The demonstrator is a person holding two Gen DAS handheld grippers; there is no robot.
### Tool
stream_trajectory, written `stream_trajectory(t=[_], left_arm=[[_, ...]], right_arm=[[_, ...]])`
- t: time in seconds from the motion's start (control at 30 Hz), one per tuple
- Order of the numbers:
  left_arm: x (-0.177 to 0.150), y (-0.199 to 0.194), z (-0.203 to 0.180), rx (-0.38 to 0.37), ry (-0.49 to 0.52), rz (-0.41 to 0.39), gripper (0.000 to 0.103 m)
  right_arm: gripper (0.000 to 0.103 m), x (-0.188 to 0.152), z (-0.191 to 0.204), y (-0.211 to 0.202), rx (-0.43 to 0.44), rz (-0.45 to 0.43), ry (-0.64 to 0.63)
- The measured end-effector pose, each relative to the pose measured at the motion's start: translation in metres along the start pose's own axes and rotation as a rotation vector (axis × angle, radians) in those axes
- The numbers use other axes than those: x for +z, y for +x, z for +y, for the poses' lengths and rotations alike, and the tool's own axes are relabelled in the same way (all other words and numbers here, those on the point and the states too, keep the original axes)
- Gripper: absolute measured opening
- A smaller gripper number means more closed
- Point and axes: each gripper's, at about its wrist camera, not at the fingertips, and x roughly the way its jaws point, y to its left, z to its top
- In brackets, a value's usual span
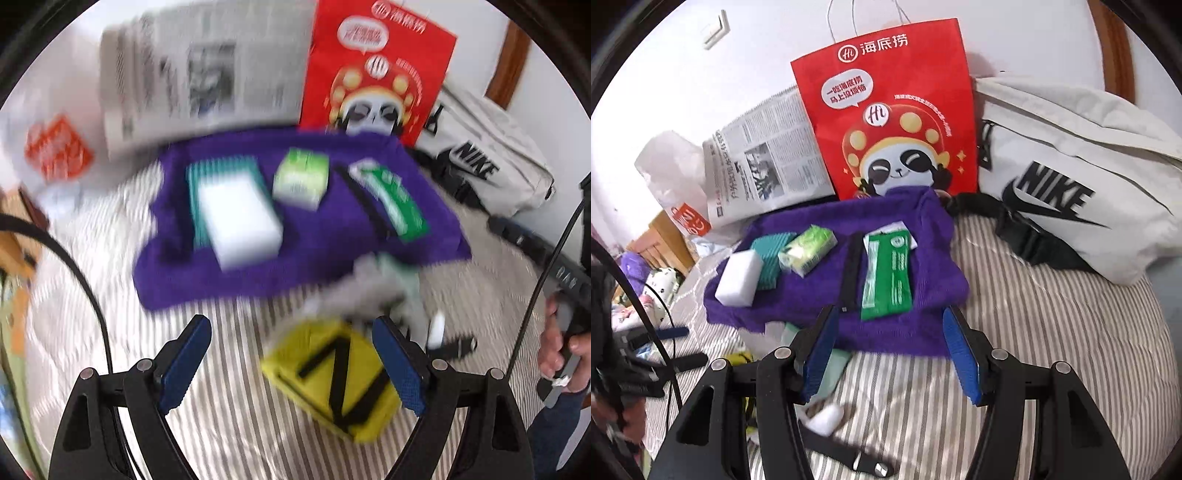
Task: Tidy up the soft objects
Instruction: 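Grasp the yellow mesh bag with black straps with the left gripper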
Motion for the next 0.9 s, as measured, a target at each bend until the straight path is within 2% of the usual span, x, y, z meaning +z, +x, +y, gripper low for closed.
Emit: stream_trajectory(t=[0.13, 0.23, 0.37, 0.53, 0.8, 0.9], left_arm=[[-0.028, 0.015, 0.012, -0.046, -0.091, 0.053, 0.088], [-0.039, 0.023, 0.015, -0.163, -0.142, 0.091, 0.089], [-0.038, 0.037, 0.011, -0.192, -0.194, 0.116, 0.089], [-0.027, 0.046, 0.0, -0.171, -0.239, 0.157, 0.089], [-0.008, 0.062, -0.022, -0.029, -0.273, 0.205, 0.092], [-0.006, 0.07, -0.036, 0.049, -0.231, 0.221, 0.096]], right_arm=[[0.059, -0.012, 0.005, -0.014, 0.015, 0.008, 0.014], [0.059, -0.018, 0.007, -0.021, 0.008, 0.013, 0.018], [0.059, -0.022, 0.007, -0.021, 0.014, 0.028, 0.037], [0.059, -0.026, 0.008, -0.019, 0.016, 0.049, 0.036], [0.059, -0.028, 0.011, -0.016, 0.05, 0.062, 0.033], [0.059, -0.029, 0.012, -0.015, 0.06, 0.066, 0.028]])
